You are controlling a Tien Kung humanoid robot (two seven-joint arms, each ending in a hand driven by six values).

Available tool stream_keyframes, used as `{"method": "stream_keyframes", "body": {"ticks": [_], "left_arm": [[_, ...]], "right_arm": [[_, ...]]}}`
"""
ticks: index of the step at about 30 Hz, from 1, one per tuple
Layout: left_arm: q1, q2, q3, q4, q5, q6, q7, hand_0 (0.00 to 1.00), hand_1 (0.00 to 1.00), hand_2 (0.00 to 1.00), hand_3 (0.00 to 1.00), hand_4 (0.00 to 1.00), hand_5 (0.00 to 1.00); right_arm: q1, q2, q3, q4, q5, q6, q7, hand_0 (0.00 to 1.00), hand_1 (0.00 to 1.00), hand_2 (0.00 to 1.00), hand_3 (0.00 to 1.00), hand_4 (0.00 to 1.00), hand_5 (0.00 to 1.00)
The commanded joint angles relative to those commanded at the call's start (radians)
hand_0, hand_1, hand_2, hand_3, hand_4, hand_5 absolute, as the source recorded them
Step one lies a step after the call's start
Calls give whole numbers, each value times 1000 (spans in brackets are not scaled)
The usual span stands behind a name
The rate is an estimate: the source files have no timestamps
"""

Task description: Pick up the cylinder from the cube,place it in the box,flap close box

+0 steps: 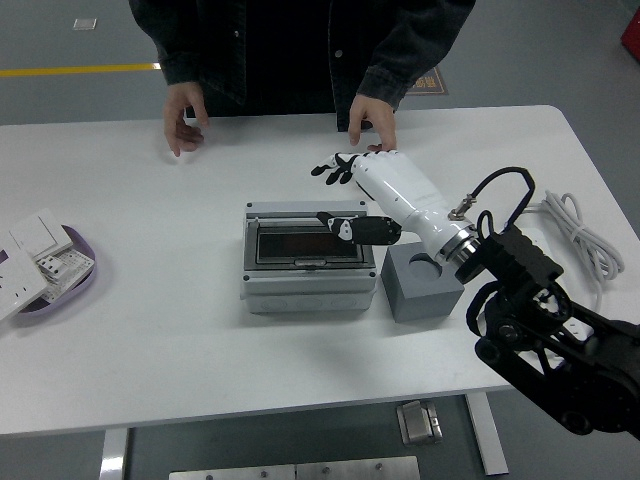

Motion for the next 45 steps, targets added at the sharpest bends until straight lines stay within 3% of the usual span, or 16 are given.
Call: {"method": "stream_keyframes", "body": {"ticks": [4, 5, 6, 11, 14, 18, 23, 28, 29, 30, 36, 45], "left_arm": [[-1, -6, 17, 0, -21, 0, -3, 626, 635, 602, 645, 712, 233], [-2, -7, 21, 0, -26, 0, -4, 626, 635, 602, 645, 712, 233], [-2, -8, 24, 0, -31, 0, -5, 626, 635, 602, 645, 712, 233], [-7, -10, 16, 0, -25, 1, -3, 626, 635, 602, 645, 712, 233], [-11, -4, -16, 0, 19, 1, 2, 626, 635, 602, 645, 712, 232], [-19, -3, -38, 0, 33, 4, 2, 626, 635, 602, 645, 712, 232], [-31, -8, -55, 0, 39, 5, 4, 626, 635, 602, 645, 712, 232], [-42, 5, -71, 0, 60, 2, 7, 626, 637, 602, 645, 712, 232], [-45, 9, -73, 0, 65, 1, 8, 626, 637, 602, 645, 712, 232], [-48, 13, -77, 0, 70, 1, 8, 626, 637, 602, 645, 712, 233], [-60, 30, -87, 0, 94, -5, 10, 625, 636, 601, 645, 712, 235], [-55, 28, -79, 0, 88, -5, 9, 625, 635, 602, 644, 711, 234]], "right_arm": [[-110, 28, 143, -34, 143, -36, 100, 470, 564, 618, 705, 695, 309], [-134, 35, 175, -45, 179, -37, 125, 470, 564, 618, 705, 695, 309], [-159, 44, 207, -56, 215, -35, 149, 409, 516, 588, 672, 685, 308], [-270, 103, 366, -97, 410, -25, 267, 409, 516, 588, 672, 685, 308], [-297, 130, 443, -120, 520, -23, 312, 419, 513, 574, 654, 684, 319], [-309, 146, 518, -127, 614, -10, 315, 425, 518, 582, 621, 685, 288], [-325, 141, 578, -122, 685, 31, 352, 425, 518, 582, 621, 685, 288], [-354, 122, 637, -105, 744, 77, 397, 452, 548, 587, 591, 684, 285], [-359, 122, 650, -103, 748, 80, 400, 452, 548, 587, 591, 684, 285], [-364, 123, 662, -103, 751, 80, 403, 535, 577, 594, 593, 684, 269], [-389, 140, 704, -113, 788, 77, 417, 535, 581, 596, 590, 677, 253], [-407, 158, 692, -111, 921, 110, 431, 537, 574, 594, 581, 678, 242]]}}
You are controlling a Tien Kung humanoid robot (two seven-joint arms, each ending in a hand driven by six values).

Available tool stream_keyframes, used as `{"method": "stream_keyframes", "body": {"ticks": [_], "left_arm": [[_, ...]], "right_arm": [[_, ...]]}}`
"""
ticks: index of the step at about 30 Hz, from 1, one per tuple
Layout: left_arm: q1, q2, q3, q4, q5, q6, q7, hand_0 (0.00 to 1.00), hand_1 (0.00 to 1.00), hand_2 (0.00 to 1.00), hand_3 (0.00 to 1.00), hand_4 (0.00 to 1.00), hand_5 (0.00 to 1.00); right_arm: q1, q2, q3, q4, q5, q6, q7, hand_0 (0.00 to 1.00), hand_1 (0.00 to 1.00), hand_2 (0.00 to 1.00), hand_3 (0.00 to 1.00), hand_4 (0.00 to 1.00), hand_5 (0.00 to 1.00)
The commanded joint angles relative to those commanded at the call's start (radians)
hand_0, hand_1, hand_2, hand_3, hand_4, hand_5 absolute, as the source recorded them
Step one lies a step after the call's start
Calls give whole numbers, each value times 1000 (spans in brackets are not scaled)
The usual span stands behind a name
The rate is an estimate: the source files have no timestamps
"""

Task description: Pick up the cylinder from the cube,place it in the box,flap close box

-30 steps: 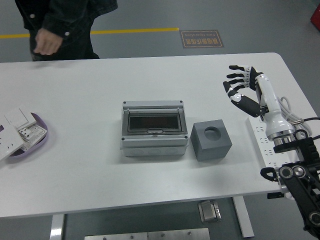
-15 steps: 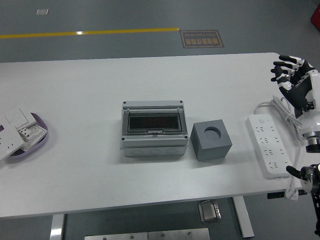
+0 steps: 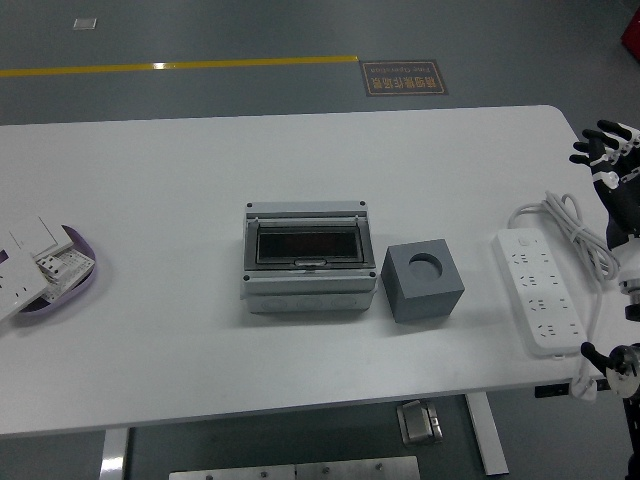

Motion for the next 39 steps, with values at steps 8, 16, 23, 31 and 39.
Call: {"method": "stream_keyframes", "body": {"ticks": [8, 16, 23, 31, 39], "left_arm": [[-1, -2, 8, 0, -21, 5, -5, 624, 637, 604, 644, 711, 234], [-5, -2, 11, 0, -35, 9, -9, 623, 636, 603, 642, 710, 234], [-5, -2, 12, 0, -40, 10, -12, 622, 634, 602, 642, 711, 236], [-5, -12, 5, 0, -39, 12, -12, 622, 635, 602, 641, 710, 237], [-5, -16, 26, 0, -63, 11, -25, 623, 634, 601, 640, 710, 237]], "right_arm": [[2, 4, -40, 8, 118, 41, -6, 530, 565, 595, 580, 682, 231], [4, 16, -26, 6, 105, 58, -32, 532, 581, 601, 586, 688, 228], [4, 19, -11, 2, 76, 59, -41, 542, 588, 606, 600, 689, 220], [13, 18, -43, 2, 93, 66, -44, 543, 592, 608, 602, 690, 216], [31, 9, -61, -6, 76, 65, -48, 547, 593, 612, 605, 696, 214]]}}
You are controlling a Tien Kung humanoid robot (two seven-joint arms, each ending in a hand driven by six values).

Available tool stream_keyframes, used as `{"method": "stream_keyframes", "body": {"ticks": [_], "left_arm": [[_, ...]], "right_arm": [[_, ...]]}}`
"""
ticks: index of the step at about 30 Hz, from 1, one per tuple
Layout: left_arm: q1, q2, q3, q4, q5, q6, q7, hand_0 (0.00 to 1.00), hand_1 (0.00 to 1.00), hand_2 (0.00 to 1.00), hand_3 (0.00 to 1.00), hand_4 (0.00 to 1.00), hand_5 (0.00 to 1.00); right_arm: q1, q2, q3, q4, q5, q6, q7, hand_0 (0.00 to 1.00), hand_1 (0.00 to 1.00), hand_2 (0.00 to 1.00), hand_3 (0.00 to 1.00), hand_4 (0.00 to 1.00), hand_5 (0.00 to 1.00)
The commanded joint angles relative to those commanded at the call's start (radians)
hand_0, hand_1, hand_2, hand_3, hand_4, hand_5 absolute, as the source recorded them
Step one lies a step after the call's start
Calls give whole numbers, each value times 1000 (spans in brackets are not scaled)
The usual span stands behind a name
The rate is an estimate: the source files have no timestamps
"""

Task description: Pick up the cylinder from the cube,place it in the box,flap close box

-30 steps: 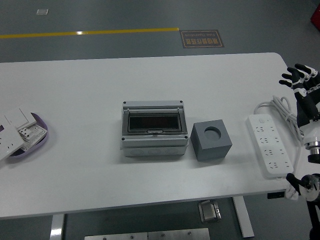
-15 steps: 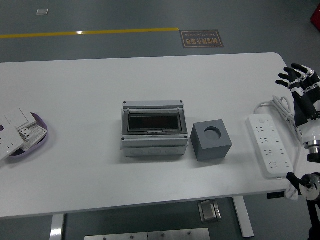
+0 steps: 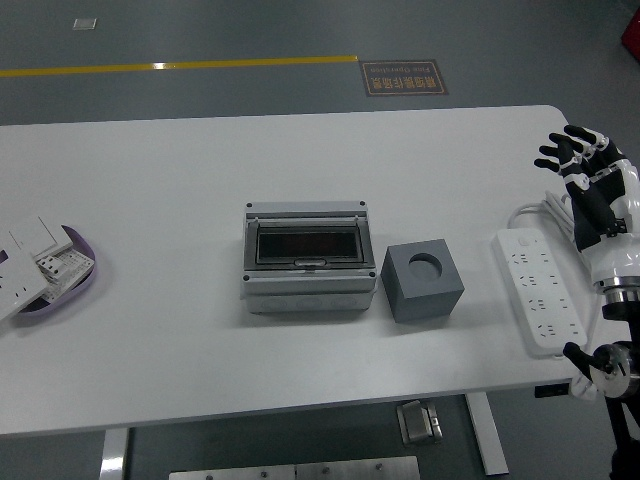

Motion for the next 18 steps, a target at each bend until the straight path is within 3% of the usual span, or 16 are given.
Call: {"method": "stream_keyframes", "body": {"ticks": [7, 12, 18], "left_arm": [[-27, 14, 16, 0, 9, -11, -8, 623, 633, 602, 640, 710, 237], [-50, 64, 160, 0, -115, -26, -84, 623, 634, 601, 641, 710, 236], [-65, 87, 295, 0, -182, -37, -83, 624, 634, 601, 641, 710, 236]], "right_arm": [[-1, -2, 30, -8, 8, -13, 13, 547, 591, 610, 603, 698, 214], [-63, 7, 104, 5, 29, -22, 35, 541, 592, 611, 601, 703, 214], [-111, 26, 160, 7, 20, -27, 48, 533, 581, 604, 593, 711, 220]]}}
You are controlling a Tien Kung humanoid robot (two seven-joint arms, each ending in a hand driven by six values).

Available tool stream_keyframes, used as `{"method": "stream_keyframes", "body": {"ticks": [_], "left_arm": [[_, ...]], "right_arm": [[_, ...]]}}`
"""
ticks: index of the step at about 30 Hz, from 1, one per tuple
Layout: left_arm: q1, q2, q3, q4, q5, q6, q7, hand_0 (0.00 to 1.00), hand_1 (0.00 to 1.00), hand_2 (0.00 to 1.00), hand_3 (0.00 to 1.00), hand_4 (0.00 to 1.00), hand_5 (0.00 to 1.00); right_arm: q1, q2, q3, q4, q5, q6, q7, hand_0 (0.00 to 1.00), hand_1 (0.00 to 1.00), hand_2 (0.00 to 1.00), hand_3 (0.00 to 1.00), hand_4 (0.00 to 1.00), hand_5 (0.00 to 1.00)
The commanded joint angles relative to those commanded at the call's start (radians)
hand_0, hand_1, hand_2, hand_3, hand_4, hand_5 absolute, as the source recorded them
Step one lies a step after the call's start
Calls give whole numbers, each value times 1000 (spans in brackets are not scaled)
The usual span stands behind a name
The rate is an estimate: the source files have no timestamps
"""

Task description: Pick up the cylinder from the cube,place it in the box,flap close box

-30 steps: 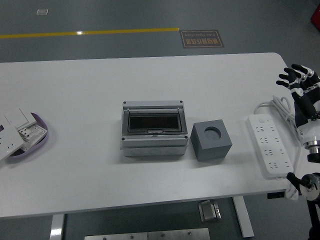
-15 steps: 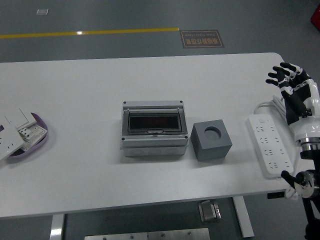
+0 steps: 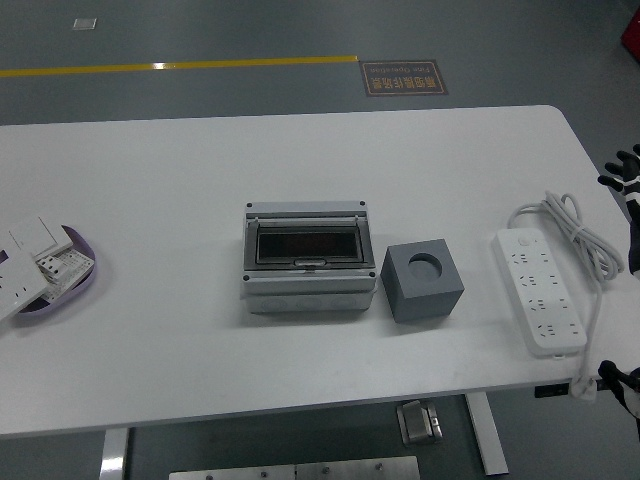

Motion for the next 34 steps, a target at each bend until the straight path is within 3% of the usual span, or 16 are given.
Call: {"method": "stream_keyframes", "body": {"ticks": [5, 13, 27, 34], "left_arm": [[-1, -3, 11, 0, 13, -2, 8, 624, 634, 601, 641, 710, 236], [27, -19, -69, 0, 64, 5, 36, 624, 635, 602, 642, 711, 236], [41, -47, -138, 0, 97, 11, 56, 626, 636, 603, 643, 711, 234], [43, -56, -190, 0, 126, -15, 116, 627, 637, 604, 643, 712, 234]], "right_arm": [[9, -4, 0, -8, -17, -9, 2, 533, 581, 604, 593, 711, 220], [39, -23, -24, -15, -50, -20, -7, 540, 581, 601, 593, 720, 225], [78, -41, -65, -31, -76, -27, -17, 548, 576, 602, 593, 722, 228], [84, -38, -122, -68, -54, -28, -12, 548, 579, 601, 594, 721, 230]]}}
